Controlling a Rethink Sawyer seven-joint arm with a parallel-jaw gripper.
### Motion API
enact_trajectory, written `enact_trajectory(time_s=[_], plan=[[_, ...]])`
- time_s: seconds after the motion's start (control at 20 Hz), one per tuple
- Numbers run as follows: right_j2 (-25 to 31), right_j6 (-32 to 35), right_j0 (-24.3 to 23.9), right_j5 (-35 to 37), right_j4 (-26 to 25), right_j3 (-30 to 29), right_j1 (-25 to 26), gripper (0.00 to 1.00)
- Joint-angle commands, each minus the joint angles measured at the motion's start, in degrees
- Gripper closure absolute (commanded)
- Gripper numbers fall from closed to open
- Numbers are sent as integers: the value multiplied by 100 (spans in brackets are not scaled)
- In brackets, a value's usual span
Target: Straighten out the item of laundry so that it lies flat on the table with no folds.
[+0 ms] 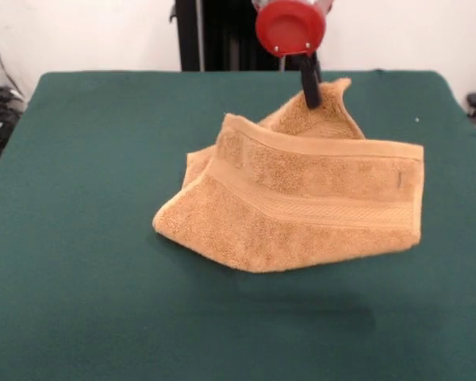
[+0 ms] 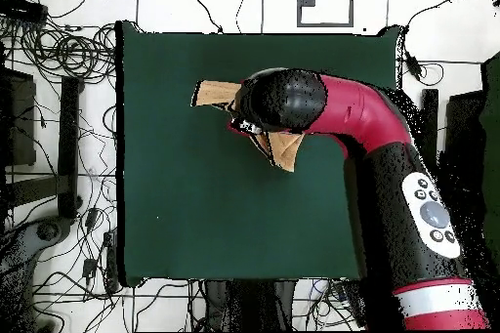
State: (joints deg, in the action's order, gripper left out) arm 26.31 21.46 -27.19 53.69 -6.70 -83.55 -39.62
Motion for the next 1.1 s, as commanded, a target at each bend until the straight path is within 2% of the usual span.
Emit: enact_trajectory(time_s=[0.05,0.35,0.55,0.95,1.1], plan=[[-87,1401,364,1188,196,387,222,100],[-91,1348,363,1696,254,625,256,100],[240,1558,207,3969,810,1277,645,100],[338,1789,292,6284,874,2070,1037,100],[278,1857,346,6712,877,2207,1108,100]])
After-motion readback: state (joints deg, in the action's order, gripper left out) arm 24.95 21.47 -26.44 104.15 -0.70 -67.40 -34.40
